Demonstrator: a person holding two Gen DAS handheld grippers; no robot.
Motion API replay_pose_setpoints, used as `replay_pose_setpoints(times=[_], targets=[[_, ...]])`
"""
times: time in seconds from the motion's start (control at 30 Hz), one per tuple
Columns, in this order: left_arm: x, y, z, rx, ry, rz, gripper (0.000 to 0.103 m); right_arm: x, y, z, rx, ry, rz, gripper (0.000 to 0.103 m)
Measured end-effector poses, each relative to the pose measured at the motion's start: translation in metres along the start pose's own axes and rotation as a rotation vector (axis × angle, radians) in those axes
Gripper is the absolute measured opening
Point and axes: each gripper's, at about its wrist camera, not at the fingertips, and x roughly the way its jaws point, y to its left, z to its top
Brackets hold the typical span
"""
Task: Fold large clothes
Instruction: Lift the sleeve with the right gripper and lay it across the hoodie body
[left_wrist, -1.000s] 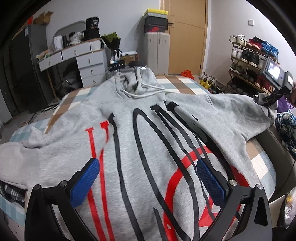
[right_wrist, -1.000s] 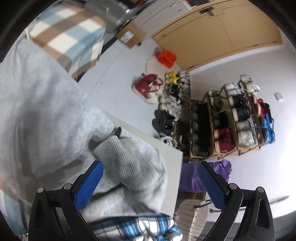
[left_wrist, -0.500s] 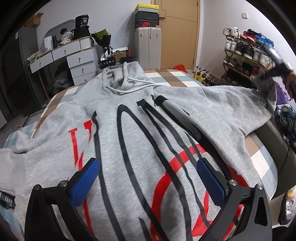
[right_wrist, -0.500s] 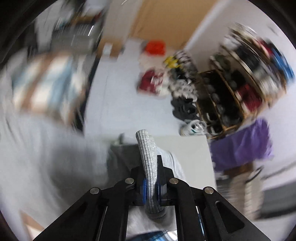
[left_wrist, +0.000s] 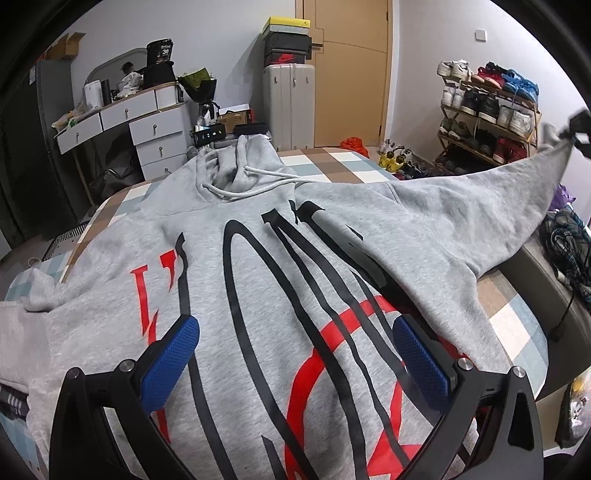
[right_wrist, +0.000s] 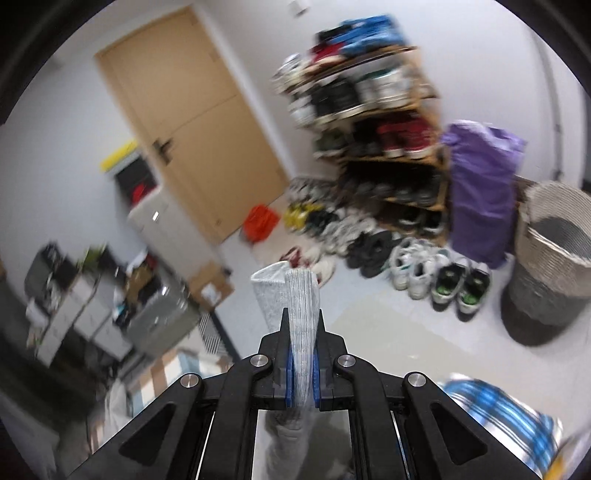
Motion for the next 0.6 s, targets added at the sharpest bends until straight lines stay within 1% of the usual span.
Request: replay_pose_setpoints(times=[0.07,0.13,0.17,0.23,0.33,0.4,0.43,0.47,0.5,0.53,0.57,0.6], targets=[[-0.002,0.002,0.0,-0.011,-0.002,-0.006,0.102,-0.009,-0.02,-0.004,0.076,-0.019,-0.014,0.007],[-0.004,0.004,0.001,-0.022,-0.009,-0.01,0.102,-0.013,-0.026,-0.009,0.12,-0.022,0.016,0.007],[-0.004,0.005,0.001,-0.024,-0.011,-0.008,0.102,-0.016,-0.026,-0.009,0.119,-0.03,0.018,0.007],[-0.007,0.007,0.001,-0.027,-0.018,-0.004,0.102,-0.029,-0.014,-0.007,0.097,-0.065,0.06,0.007],[-0.012,0.013,0.0,-0.033,-0.033,0.003,0.102,-0.055,0.022,0.0,0.052,-0.155,0.13,0.007],[-0.015,0.019,-0.001,-0.04,-0.04,0.014,0.102,-0.07,0.042,0.003,0.032,-0.202,0.149,0.007],[-0.016,0.023,-0.001,-0.05,-0.042,0.011,0.102,-0.075,0.051,0.002,0.027,-0.213,0.14,0.007],[-0.018,0.026,-0.002,-0.058,-0.043,0.008,0.102,-0.08,0.058,0.0,0.033,-0.223,0.081,0.007],[-0.02,0.029,-0.003,-0.069,-0.044,0.004,0.102,-0.082,0.057,-0.004,0.053,-0.217,0.045,0.007],[-0.021,0.032,-0.003,-0.079,-0.044,-0.001,0.102,-0.082,0.054,-0.006,0.072,-0.207,0.02,0.007],[-0.023,0.035,-0.004,-0.089,-0.043,-0.009,0.102,-0.079,0.043,-0.014,0.127,-0.18,-0.042,0.007],[-0.024,0.037,-0.004,-0.094,-0.042,-0.017,0.102,-0.077,0.033,-0.019,0.164,-0.159,-0.06,0.007]])
